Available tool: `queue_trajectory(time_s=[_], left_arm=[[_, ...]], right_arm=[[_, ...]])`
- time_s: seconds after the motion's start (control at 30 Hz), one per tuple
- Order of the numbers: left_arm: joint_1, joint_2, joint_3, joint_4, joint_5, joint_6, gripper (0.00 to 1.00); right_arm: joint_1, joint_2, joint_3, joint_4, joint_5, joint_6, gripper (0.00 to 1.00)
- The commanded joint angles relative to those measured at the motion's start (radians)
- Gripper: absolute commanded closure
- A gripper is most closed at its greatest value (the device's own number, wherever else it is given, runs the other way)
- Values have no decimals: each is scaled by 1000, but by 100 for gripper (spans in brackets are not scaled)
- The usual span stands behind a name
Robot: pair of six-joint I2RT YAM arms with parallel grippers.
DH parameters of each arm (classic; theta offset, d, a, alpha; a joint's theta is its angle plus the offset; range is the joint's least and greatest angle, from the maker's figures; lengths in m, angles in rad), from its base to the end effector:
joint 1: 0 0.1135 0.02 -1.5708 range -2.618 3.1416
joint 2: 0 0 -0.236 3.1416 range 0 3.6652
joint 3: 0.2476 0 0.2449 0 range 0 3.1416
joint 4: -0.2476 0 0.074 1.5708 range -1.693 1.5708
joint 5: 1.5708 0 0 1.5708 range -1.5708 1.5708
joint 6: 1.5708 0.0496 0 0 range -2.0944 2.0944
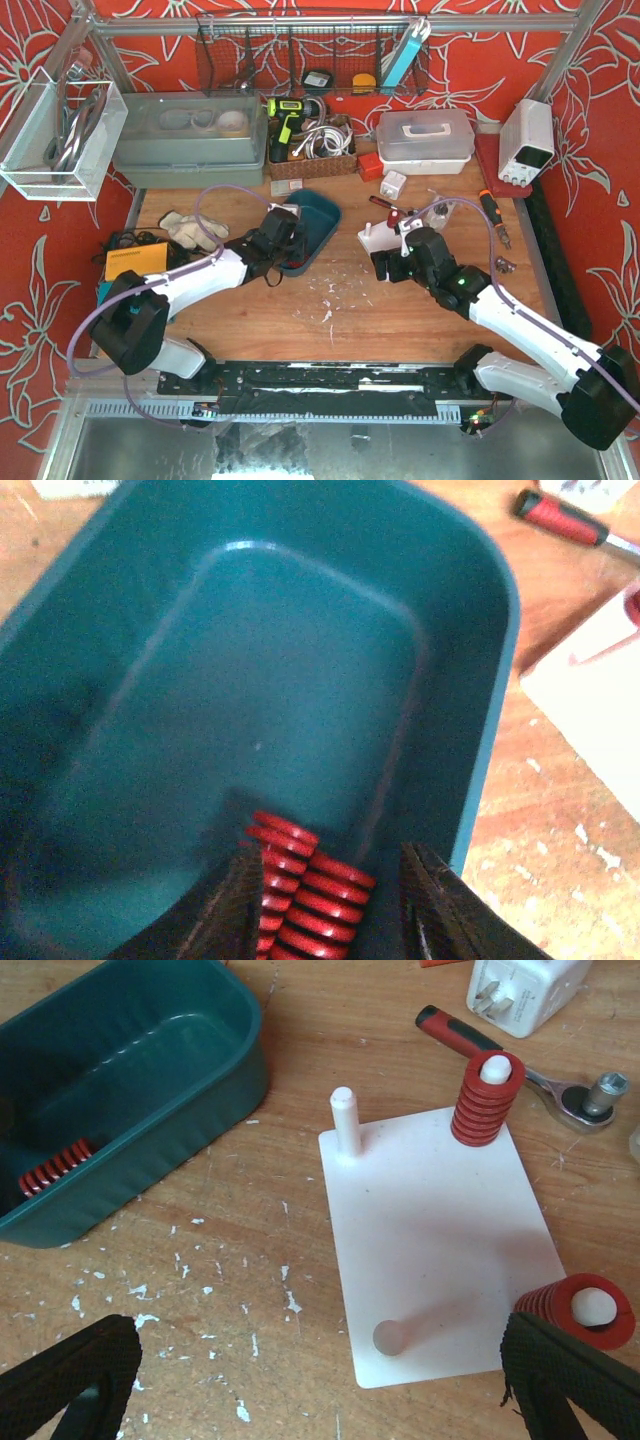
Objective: Install the large spring
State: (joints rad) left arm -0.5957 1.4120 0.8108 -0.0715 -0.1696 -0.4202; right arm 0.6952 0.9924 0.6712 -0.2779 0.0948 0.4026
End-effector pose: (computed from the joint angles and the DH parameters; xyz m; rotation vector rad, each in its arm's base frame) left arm 0.2601 -0.1662 0.1852 0.1056 2.2544 -0.3611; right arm 0.1851 0.1483 0.2235 -0.2679 2.1986 0.5204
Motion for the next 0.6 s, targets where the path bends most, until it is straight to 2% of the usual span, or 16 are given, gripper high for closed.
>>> queue_trajectory(time_s=[0.0, 0.13, 0.27, 0.57], left_arm=[[7, 10, 32, -116, 40, 91, 60], [13, 33, 63, -162, 44, 210, 61], [32, 79, 123, -241, 32, 256, 64], [144, 160, 204, -357, 207, 341, 65]], right_arm=[[7, -32, -42, 58, 42, -2, 1], [7, -65, -67, 87, -12, -11, 2], [7, -94, -89, 114, -42, -12, 2], [8, -153, -108, 110, -37, -29, 1]])
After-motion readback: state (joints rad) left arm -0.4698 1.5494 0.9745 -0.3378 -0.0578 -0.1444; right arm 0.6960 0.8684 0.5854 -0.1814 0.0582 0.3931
